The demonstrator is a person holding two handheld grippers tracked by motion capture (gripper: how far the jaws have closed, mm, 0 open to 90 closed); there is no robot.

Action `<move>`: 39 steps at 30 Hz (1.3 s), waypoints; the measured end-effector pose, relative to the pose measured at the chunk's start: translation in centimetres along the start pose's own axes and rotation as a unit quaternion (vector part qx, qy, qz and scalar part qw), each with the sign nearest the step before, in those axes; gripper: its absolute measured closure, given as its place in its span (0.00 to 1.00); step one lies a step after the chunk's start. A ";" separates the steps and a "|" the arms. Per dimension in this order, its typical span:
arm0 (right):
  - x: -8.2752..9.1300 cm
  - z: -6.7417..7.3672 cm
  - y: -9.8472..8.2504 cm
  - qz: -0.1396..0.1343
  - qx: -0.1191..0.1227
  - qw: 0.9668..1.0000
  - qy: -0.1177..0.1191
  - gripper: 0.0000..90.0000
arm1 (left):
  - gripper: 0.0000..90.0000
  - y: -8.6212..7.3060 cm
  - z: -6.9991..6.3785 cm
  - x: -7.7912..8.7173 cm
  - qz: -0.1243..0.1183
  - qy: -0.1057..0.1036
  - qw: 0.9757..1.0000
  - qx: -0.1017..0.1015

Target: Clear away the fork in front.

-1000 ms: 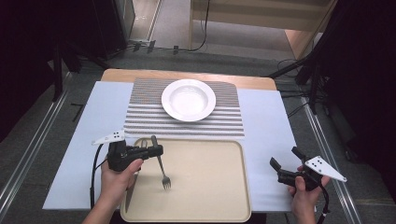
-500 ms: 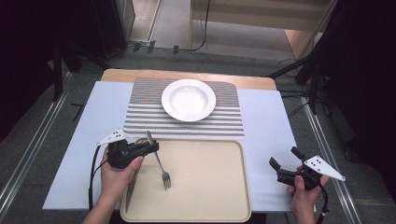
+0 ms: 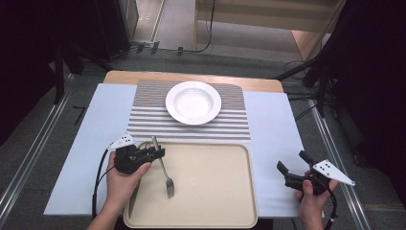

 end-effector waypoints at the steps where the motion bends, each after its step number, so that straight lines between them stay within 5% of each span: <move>1: 0.0 0.0 0.0 -0.001 0.000 1.000 0.000 0.00 | 0.77 0.0 0.1 0.0 0.001 0.002 1.000 0.002; 13: 0.2 -0.1 0.1 -0.003 0.004 1.000 -0.002 0.00 | 0.78 -1.1 0.9 -0.8 0.032 0.026 0.999 0.020; 28: 0.1 -0.1 0.0 0.000 0.008 1.000 -0.002 0.00 | 0.79 -1.5 1.1 -1.1 0.051 0.053 0.997 0.012; 33: 0.1 -0.1 0.0 0.000 0.007 1.000 -0.003 0.00 | 0.87 -1.5 0.9 -0.8 0.051 0.051 0.997 0.000; 36: 0.1 0.0 0.0 0.001 0.010 1.000 -0.003 0.00 | 0.99 -1.7 0.4 -0.3 0.055 0.047 0.997 -0.022; 39: 0.0 0.1 -0.1 0.003 0.011 1.000 -0.004 0.00 | 1.00 -2.3 -0.5 -0.4 0.074 0.043 0.995 -0.043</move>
Point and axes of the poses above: each handheld gripper's, and its own axes: x roughly backward along the jaws, y roughly out of its top, z roughly to its left, the point moved 10 cm from there along -x, roughly forward along the jaws, and after that the axes turned 9 degrees about z, right-handed, at the moved point
